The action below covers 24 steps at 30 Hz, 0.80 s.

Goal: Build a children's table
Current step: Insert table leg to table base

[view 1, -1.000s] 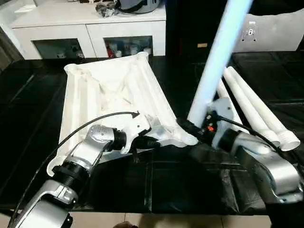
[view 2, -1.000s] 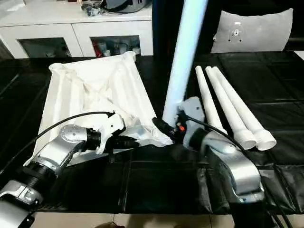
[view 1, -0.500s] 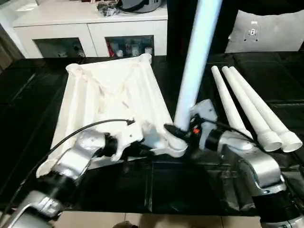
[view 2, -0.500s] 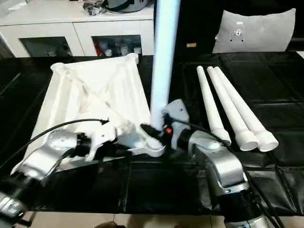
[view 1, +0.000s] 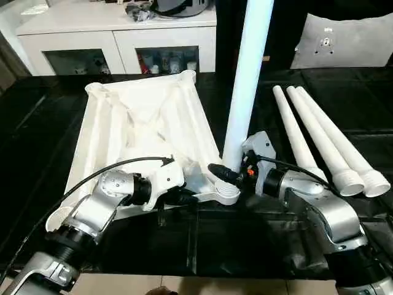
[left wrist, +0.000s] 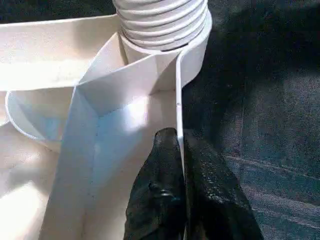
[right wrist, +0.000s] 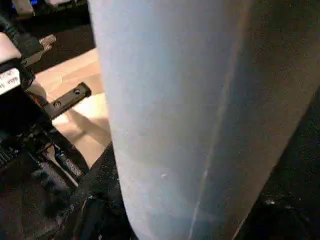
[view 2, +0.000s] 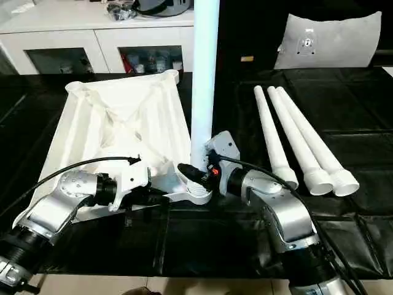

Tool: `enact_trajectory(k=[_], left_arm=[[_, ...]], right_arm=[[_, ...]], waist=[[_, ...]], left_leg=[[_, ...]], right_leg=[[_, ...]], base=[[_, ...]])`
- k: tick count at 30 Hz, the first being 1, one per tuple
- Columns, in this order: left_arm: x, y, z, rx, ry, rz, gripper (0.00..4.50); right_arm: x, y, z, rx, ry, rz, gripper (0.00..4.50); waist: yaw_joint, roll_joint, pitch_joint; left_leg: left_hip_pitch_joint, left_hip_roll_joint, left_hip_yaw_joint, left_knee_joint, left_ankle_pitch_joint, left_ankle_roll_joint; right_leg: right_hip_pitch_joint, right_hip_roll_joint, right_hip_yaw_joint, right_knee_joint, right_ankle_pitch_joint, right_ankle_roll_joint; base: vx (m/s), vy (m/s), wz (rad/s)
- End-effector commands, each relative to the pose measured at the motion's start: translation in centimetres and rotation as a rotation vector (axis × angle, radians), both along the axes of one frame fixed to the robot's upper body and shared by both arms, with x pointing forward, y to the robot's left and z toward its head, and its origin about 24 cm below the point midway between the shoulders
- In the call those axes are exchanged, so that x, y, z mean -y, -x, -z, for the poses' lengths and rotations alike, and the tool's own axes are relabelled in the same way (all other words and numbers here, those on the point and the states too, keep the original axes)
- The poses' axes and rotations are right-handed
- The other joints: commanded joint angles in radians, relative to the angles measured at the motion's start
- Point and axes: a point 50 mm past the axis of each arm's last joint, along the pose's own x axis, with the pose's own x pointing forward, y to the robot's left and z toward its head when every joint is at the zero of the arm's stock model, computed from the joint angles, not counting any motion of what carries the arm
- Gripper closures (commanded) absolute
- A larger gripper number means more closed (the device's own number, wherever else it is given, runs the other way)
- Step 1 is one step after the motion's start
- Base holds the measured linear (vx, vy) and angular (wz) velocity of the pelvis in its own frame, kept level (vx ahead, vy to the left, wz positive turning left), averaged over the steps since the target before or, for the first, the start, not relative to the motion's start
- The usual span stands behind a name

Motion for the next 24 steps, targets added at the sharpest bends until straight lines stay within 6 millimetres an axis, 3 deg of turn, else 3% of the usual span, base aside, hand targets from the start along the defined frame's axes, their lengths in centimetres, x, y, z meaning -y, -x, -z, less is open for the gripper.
enact_trajectory(k=[1,6,9,18,24], left_arm=[[-0.2,-0.2,-0.7,0.007,0.037,-0.018,4.5],[-0.3,-0.4,-0.9,-0.002,0.067,-0.049,4.5],[-0.3,-0.4,-0.9,-0.002,0.064,-0.048,4.5],[-0.4,-0.3,-0.7,-0.005,0.043,-0.039,4.5],[-0.5,-0.2,-0.6,-0.005,0.023,-0.024,4.5]], right_arm=[[0.7,0.2,1.9,-0.1,-0.029,0.05,2.6],[1.3,1.0,3.1,-0.152,-0.113,0.094,2.6],[1.4,1.6,3.7,-0.156,-0.113,0.09,2.6],[1.7,3.2,4.9,-0.04,0.102,-0.022,2.6],[1.1,3.5,5.3,-0.042,0.14,-0.112,2.6]], waist=[[0.003,-0.009,-0.059],[0.003,-0.01,-0.061],[0.005,-0.005,-0.062],[0.006,-0.003,-0.058],[0.005,-0.004,-0.057]], left_leg=[[0.019,0.05,-0.01,-0.084,-0.142,0.008],[0.016,0.05,-0.009,-0.082,-0.125,0.016],[0.016,0.05,-0.008,-0.081,-0.119,0.02],[0.017,0.051,-0.01,-0.086,-0.152,0.007],[0.017,0.051,-0.011,-0.087,-0.172,0.017]], right_leg=[[0.034,-0.069,0.029,-0.066,0.0,-0.27],[0.035,-0.07,0.029,-0.065,0.04,-0.276],[0.036,-0.07,0.028,-0.065,0.06,-0.273],[0.035,-0.069,0.029,-0.069,0.014,-0.256],[0.036,-0.07,0.029,-0.071,0.002,-0.264]], base=[[0.0,0.0,0.0],[0.0,0.0,0.0],[0.0,0.0,0.0],[0.0,0.0,0.0],[0.0,0.0,0.0]])
